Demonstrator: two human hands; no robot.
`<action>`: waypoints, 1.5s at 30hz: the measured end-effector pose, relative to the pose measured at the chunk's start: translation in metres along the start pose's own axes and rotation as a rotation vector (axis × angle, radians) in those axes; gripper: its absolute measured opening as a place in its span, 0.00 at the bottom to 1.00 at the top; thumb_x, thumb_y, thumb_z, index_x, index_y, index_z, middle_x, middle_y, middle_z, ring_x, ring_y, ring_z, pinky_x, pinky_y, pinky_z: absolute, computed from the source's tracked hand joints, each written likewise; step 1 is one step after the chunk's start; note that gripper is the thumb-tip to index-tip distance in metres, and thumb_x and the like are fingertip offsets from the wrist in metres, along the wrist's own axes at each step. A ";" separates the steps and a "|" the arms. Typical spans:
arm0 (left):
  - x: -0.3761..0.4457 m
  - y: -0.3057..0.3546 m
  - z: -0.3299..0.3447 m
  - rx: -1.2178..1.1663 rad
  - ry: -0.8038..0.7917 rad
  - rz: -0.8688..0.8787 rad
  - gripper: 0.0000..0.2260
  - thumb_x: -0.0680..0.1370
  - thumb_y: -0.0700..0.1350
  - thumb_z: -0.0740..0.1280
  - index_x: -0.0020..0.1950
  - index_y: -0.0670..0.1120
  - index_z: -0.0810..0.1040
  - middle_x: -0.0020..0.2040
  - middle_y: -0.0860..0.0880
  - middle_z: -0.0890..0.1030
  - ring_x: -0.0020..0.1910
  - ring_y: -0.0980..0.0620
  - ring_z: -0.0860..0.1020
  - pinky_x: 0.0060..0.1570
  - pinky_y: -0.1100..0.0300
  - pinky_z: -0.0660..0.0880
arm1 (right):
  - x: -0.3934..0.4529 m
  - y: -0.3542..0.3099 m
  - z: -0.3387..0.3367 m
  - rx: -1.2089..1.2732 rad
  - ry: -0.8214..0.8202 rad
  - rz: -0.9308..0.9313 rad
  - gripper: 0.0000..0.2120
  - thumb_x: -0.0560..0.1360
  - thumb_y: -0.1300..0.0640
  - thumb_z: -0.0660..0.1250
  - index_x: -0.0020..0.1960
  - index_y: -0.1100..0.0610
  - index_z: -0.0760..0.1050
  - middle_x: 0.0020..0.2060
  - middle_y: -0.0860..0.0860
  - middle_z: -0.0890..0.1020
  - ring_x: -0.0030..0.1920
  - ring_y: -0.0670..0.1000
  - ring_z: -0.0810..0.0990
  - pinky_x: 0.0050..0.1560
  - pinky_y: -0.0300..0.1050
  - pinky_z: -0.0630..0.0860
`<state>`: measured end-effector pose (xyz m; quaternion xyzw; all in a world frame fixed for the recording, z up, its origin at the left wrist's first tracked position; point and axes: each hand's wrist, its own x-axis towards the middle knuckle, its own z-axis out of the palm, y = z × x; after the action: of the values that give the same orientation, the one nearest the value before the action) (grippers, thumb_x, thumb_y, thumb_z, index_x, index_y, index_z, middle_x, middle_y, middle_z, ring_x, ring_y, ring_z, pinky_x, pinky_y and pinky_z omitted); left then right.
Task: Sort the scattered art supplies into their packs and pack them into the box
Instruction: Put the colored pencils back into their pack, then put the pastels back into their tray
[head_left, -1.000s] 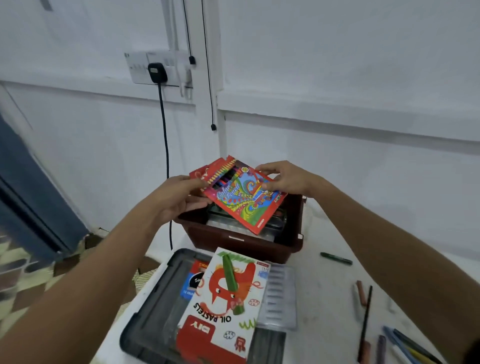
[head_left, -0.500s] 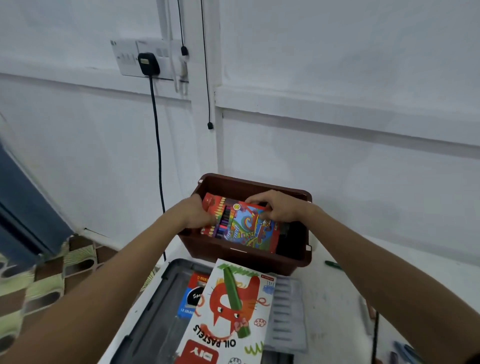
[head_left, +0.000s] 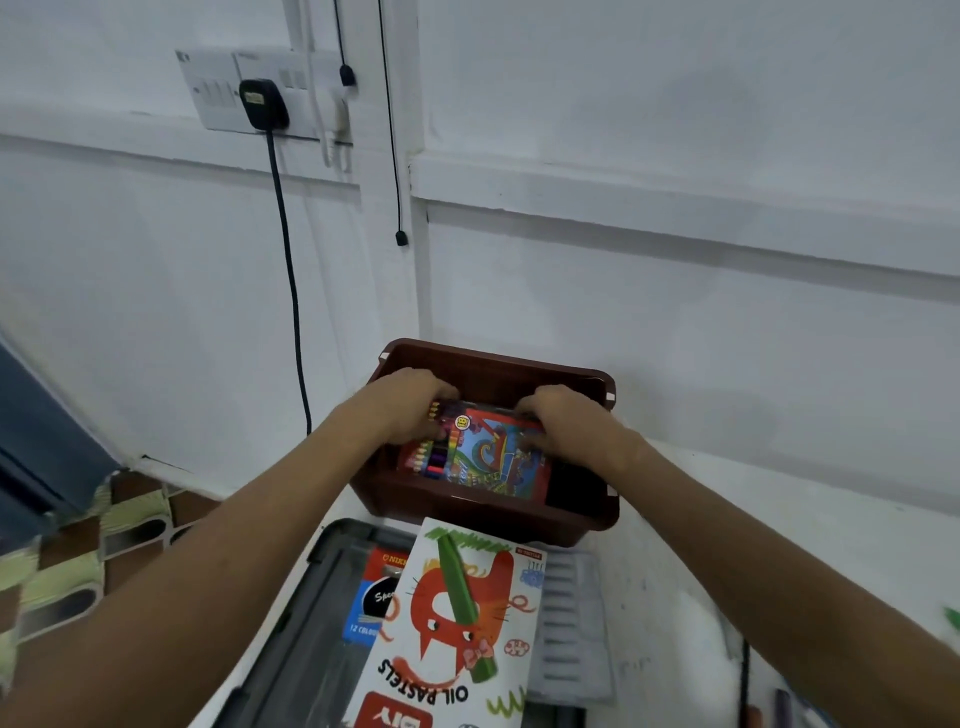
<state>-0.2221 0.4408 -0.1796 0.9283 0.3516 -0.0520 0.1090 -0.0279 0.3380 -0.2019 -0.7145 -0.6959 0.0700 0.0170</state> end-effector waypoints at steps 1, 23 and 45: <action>0.002 -0.002 0.001 -0.012 -0.030 0.019 0.24 0.75 0.49 0.71 0.70 0.52 0.72 0.64 0.49 0.76 0.62 0.48 0.74 0.61 0.54 0.70 | -0.001 0.001 0.000 0.016 -0.027 0.002 0.22 0.74 0.52 0.70 0.66 0.55 0.73 0.59 0.52 0.75 0.59 0.52 0.74 0.58 0.45 0.71; -0.089 0.023 0.018 -0.254 0.359 -0.033 0.25 0.73 0.49 0.73 0.68 0.48 0.74 0.63 0.48 0.76 0.61 0.49 0.74 0.59 0.59 0.69 | -0.068 -0.027 -0.016 0.385 0.231 -0.081 0.25 0.70 0.51 0.73 0.65 0.57 0.74 0.55 0.51 0.77 0.52 0.46 0.76 0.46 0.27 0.70; -0.244 0.089 0.106 -0.539 0.189 -0.732 0.14 0.73 0.56 0.71 0.47 0.45 0.79 0.48 0.46 0.82 0.44 0.48 0.79 0.45 0.56 0.75 | -0.217 -0.042 0.087 0.583 0.263 0.221 0.23 0.72 0.53 0.70 0.63 0.62 0.72 0.51 0.61 0.76 0.54 0.60 0.74 0.57 0.47 0.69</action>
<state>-0.3478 0.1939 -0.2250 0.6823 0.6656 0.0909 0.2884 -0.0853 0.1163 -0.2660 -0.7537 -0.5565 0.1747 0.3027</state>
